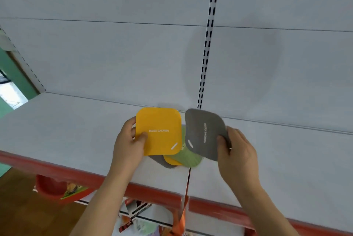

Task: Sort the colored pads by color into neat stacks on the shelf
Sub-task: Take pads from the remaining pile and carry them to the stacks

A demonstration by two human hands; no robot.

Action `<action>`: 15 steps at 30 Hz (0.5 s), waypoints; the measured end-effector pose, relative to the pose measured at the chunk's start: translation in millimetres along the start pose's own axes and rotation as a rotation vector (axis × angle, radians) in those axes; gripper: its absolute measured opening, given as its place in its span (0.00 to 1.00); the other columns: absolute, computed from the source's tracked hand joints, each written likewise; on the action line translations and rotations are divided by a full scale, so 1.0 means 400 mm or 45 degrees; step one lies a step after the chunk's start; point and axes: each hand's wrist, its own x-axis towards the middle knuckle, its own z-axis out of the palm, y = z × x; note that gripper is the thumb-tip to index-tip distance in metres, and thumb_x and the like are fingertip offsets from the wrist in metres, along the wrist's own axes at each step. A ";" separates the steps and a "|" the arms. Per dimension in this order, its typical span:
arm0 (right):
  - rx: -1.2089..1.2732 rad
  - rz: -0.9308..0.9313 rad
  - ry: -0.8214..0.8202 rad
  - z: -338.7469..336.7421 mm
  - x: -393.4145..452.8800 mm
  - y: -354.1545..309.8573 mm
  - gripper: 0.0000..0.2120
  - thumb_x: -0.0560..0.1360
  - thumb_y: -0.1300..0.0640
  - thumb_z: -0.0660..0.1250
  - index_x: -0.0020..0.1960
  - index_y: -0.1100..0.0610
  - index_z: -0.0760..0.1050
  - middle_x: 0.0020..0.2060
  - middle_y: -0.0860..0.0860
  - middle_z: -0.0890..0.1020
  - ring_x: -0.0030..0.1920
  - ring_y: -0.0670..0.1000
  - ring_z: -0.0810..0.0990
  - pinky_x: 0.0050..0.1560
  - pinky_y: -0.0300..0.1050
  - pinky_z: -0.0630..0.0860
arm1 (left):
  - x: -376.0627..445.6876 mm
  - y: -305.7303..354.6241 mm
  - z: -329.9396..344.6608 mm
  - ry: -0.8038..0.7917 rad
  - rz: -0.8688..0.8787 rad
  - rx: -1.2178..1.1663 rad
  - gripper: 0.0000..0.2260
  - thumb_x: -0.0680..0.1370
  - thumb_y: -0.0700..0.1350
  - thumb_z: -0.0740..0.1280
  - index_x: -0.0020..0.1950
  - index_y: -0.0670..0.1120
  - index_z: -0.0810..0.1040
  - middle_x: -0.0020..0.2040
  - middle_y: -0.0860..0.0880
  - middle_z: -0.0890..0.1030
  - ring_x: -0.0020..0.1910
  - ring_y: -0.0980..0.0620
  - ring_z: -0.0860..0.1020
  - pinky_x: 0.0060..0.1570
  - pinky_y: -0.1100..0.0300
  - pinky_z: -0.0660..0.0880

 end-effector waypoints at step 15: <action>-0.127 0.506 0.529 -0.362 -0.295 0.029 0.13 0.82 0.58 0.64 0.55 0.38 0.76 0.42 0.37 0.83 0.45 0.39 0.79 0.37 0.41 0.73 | -0.196 0.111 0.270 -0.683 0.482 -0.045 0.16 0.85 0.46 0.66 0.73 0.51 0.76 0.63 0.53 0.84 0.60 0.52 0.82 0.58 0.50 0.79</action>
